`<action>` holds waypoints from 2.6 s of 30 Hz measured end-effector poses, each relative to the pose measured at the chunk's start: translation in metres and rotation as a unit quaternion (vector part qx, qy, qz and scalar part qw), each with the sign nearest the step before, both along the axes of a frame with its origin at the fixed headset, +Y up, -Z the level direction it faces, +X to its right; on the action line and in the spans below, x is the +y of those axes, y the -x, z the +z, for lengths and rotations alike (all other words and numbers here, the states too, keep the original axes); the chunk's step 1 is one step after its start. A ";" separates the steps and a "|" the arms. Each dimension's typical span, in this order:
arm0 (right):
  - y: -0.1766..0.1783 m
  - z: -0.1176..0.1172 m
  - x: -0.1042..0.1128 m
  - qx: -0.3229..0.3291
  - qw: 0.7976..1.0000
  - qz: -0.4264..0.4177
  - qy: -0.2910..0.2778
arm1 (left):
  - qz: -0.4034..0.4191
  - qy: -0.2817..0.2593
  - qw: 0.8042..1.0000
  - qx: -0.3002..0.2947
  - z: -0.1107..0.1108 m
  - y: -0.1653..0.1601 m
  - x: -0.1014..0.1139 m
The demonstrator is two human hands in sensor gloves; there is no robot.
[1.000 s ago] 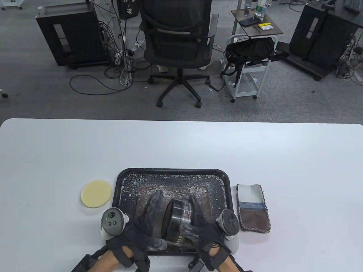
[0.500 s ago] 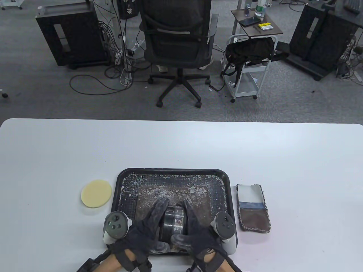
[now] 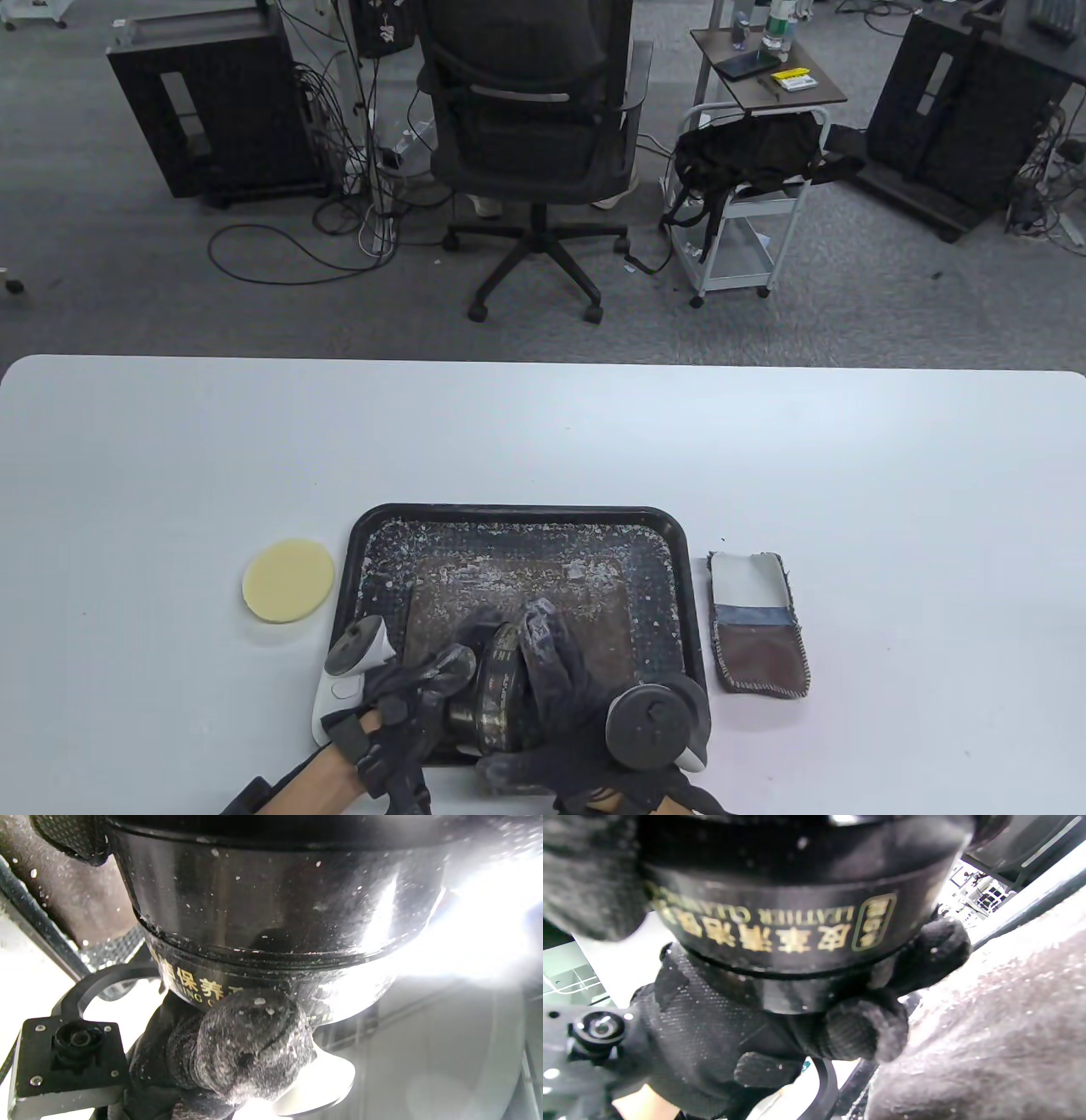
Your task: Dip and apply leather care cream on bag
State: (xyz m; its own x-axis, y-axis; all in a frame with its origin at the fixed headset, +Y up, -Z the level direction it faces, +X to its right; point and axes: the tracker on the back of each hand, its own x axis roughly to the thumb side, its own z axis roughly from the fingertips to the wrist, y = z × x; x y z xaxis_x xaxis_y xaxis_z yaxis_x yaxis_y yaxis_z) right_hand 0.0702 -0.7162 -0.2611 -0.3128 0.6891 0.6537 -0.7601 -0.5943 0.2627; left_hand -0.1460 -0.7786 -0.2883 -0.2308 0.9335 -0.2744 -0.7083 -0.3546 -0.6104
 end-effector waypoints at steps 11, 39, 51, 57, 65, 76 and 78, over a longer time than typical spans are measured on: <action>-0.032 -0.026 -0.021 0.019 0.922 -0.298 0.247 | -0.176 -0.214 0.946 0.169 -0.015 0.061 0.050; -0.054 -0.037 -0.039 0.014 0.822 -0.463 0.331 | -0.743 0.016 0.616 0.260 -0.035 0.263 0.016; -0.054 -0.036 -0.043 0.005 0.801 -0.490 0.345 | -0.754 0.079 0.616 0.212 -0.036 0.272 -0.010; -0.056 -0.035 -0.047 -0.011 0.779 -0.510 0.363 | -0.752 0.060 0.619 0.219 -0.038 0.268 -0.008; -0.058 -0.033 -0.058 -0.052 0.761 -0.502 0.408 | -0.717 -0.155 0.655 0.182 -0.059 0.202 0.014; -0.055 -0.033 -0.061 -0.051 0.761 -0.491 0.421 | -0.775 -0.173 0.602 0.089 -0.088 0.155 -0.003; -0.054 -0.033 -0.060 -0.048 0.761 -0.490 0.422 | -0.772 -0.192 0.592 0.129 -0.090 0.154 -0.002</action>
State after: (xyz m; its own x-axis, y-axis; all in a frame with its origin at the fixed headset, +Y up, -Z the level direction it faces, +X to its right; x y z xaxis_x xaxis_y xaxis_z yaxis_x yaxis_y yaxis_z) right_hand 0.1240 -0.7767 -0.2940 0.6037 0.7839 -0.1449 -0.7696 0.6205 0.1507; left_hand -0.2997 -0.7806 -0.3783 0.9910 0.0689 -0.1145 -0.0946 0.9669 -0.2369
